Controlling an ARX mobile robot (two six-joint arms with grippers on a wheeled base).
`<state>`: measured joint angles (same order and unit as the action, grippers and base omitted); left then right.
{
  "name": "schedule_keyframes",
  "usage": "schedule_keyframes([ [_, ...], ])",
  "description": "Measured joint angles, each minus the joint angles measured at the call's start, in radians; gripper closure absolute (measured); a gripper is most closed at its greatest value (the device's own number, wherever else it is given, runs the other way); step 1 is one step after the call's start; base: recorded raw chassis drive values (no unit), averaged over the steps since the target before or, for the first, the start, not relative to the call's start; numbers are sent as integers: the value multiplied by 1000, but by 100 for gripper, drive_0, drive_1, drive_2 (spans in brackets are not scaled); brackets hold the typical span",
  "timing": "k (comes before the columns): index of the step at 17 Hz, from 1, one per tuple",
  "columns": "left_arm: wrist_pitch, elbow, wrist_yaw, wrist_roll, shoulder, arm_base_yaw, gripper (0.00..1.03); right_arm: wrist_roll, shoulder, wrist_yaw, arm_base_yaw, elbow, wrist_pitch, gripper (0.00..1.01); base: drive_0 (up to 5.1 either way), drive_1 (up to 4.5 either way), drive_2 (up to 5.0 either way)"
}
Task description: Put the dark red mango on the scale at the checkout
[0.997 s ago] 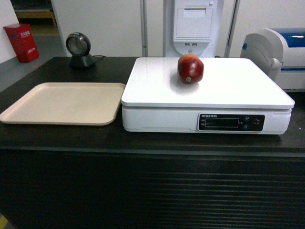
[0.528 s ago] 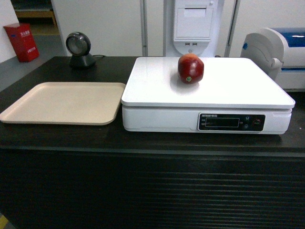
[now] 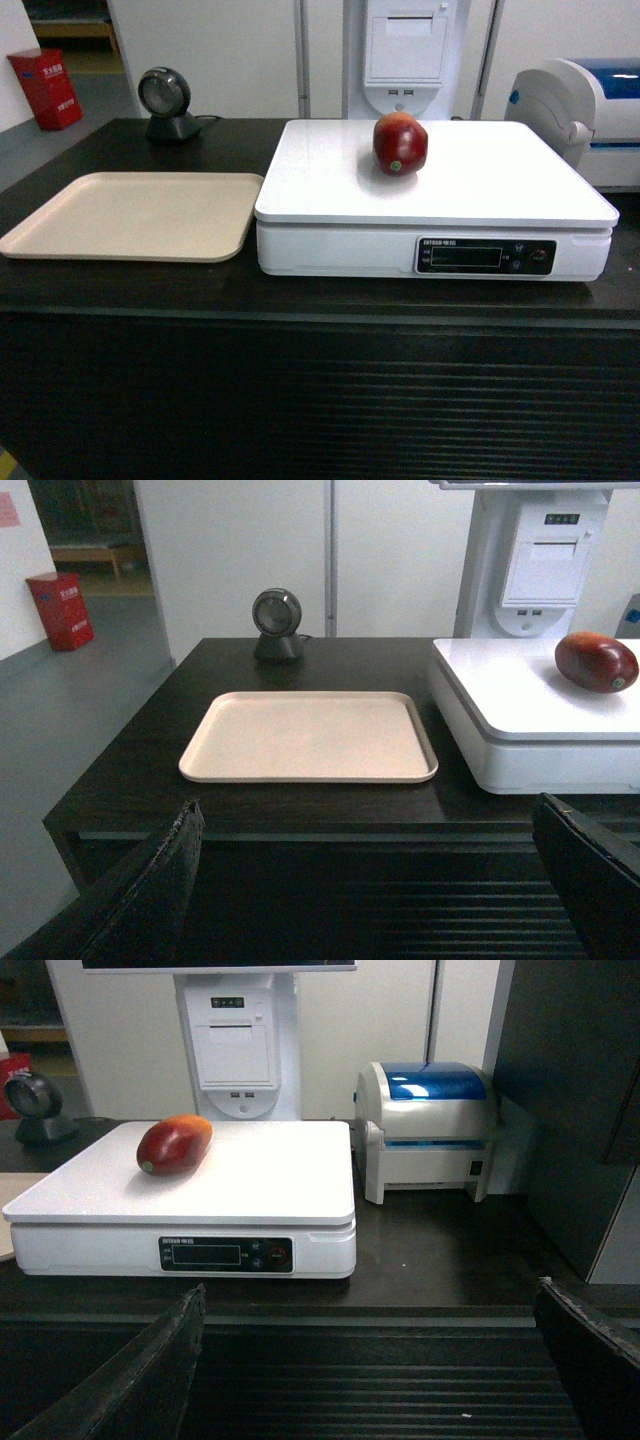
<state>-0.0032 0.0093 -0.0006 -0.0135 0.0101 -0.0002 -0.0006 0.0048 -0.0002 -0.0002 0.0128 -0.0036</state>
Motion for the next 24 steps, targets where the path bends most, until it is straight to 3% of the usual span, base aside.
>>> schedule_keyframes([
  [24, 0, 0, 0, 1, 0, 0, 5, 0, 0, 0, 0, 0, -1, 3, 0, 0, 0],
])
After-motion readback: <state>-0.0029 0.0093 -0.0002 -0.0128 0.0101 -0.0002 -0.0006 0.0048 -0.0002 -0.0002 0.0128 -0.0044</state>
